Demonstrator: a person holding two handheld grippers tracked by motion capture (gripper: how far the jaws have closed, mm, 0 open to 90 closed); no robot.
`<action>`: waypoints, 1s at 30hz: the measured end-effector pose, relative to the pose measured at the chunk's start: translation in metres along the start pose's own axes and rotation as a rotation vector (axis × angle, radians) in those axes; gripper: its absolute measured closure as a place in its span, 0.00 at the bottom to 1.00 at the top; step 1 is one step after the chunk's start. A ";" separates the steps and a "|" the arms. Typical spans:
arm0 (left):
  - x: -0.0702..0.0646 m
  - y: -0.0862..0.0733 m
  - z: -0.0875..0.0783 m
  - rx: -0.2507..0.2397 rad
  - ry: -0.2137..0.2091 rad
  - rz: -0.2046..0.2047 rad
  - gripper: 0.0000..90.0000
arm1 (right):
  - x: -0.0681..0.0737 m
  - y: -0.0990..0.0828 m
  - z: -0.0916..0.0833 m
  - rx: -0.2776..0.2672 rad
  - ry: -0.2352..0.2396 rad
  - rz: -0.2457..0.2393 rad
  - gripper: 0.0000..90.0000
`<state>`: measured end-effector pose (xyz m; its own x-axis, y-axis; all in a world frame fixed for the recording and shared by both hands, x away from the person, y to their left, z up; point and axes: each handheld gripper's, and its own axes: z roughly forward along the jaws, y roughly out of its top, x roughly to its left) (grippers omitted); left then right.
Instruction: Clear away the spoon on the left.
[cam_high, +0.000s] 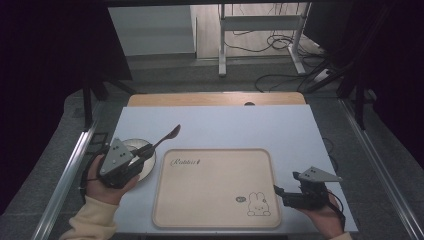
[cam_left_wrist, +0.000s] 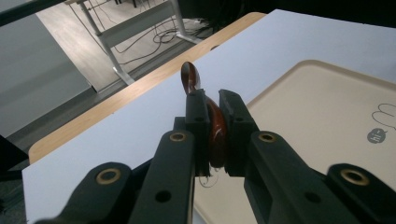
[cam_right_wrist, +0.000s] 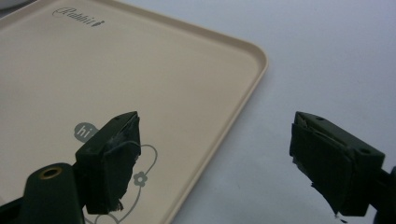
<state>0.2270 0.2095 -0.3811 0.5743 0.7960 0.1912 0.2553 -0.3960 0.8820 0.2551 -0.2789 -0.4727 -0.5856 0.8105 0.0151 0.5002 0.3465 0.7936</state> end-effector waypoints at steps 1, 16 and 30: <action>-0.001 0.000 0.002 0.003 -0.003 0.004 0.94 | 0.000 0.000 0.000 -0.001 0.000 -0.001 0.18; -0.015 -0.006 0.027 0.036 -0.046 0.013 0.94 | 0.000 0.000 0.000 0.000 0.002 -0.004 0.18; -0.026 -0.018 0.046 0.083 -0.068 0.027 0.94 | 0.001 -0.001 0.000 0.001 0.007 -0.009 0.18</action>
<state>0.2432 0.1745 -0.4223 0.6324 0.7529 0.1823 0.3008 -0.4555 0.8379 0.2545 -0.2784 -0.4733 -0.5948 0.8038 0.0126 0.4953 0.3541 0.7933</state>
